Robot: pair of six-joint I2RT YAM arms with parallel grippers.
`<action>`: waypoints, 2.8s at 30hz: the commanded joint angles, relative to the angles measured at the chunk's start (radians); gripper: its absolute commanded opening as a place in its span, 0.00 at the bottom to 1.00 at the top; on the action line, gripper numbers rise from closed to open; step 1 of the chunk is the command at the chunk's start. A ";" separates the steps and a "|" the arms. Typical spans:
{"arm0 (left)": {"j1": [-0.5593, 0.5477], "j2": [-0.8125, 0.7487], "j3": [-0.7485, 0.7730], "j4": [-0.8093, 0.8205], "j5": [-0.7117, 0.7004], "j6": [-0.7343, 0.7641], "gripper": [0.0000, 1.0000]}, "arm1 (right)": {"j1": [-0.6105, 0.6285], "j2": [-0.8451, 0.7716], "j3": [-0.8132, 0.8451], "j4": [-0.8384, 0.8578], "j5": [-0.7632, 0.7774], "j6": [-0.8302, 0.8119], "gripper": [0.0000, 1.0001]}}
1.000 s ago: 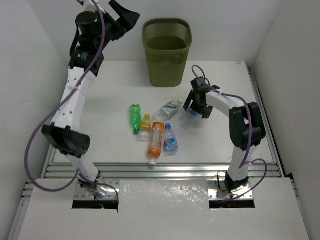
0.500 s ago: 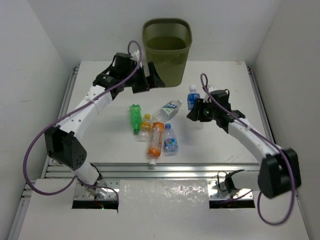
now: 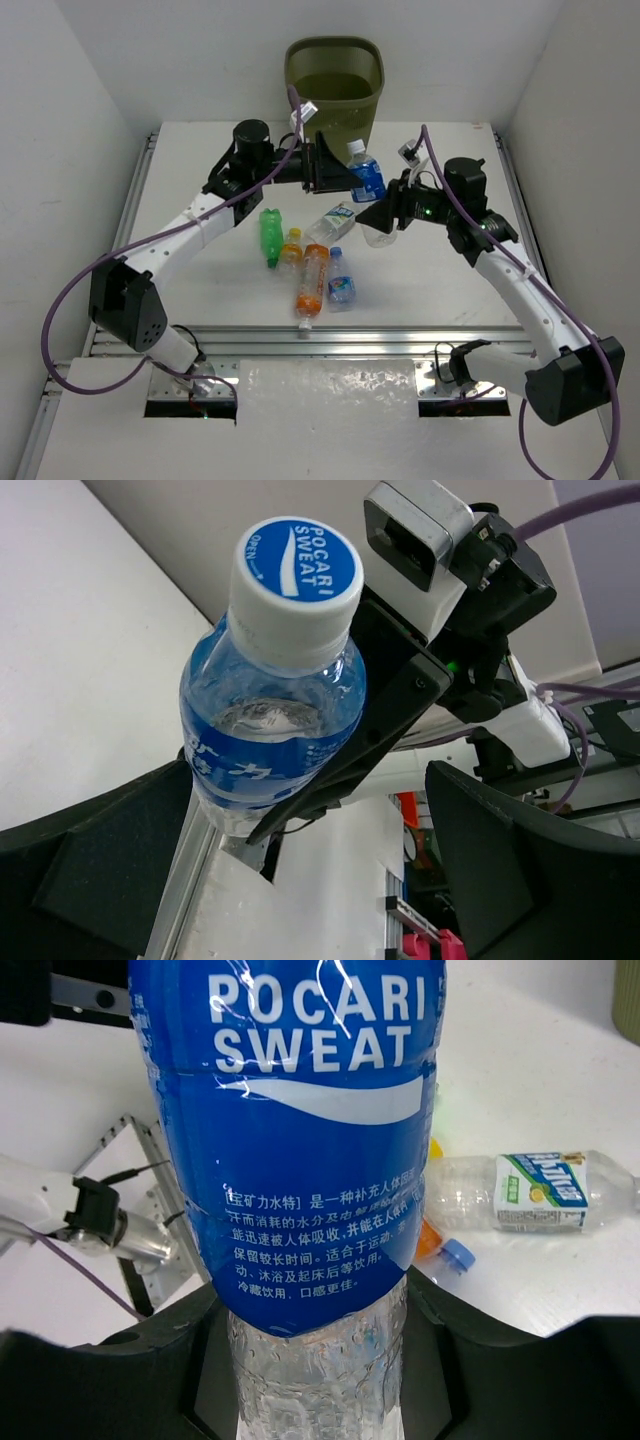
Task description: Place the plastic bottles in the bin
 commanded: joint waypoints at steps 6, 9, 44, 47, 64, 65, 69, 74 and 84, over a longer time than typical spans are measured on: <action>-0.019 -0.035 0.000 0.103 -0.026 0.010 0.94 | 0.017 0.004 0.072 0.127 -0.214 0.067 0.20; -0.034 0.011 0.073 0.029 -0.069 0.059 0.90 | 0.019 0.020 0.112 0.100 -0.265 0.067 0.22; 0.128 0.700 1.201 0.142 -1.201 0.559 1.00 | 0.000 -0.140 0.025 -0.387 0.437 0.139 0.99; 0.127 0.599 1.187 0.036 -1.203 0.567 1.00 | 0.031 -0.007 0.060 -0.434 0.382 0.161 0.99; 0.122 -0.156 0.274 -0.601 -1.017 0.312 1.00 | 0.332 0.520 0.088 -0.384 0.479 0.310 0.86; 0.124 -0.157 0.280 -0.624 -1.005 0.321 1.00 | 0.335 0.533 0.074 -0.367 0.462 0.308 0.84; 0.124 -0.134 0.342 -0.729 -0.950 0.363 1.00 | 0.336 0.557 -0.032 -0.258 0.418 0.285 0.76; 0.121 -0.093 0.385 -0.778 -0.770 0.355 1.00 | 0.336 0.505 -0.084 -0.282 0.573 0.244 0.43; 0.020 -0.018 0.267 -0.541 -0.209 0.207 1.00 | 0.316 -0.046 -0.142 -0.161 0.570 0.029 0.20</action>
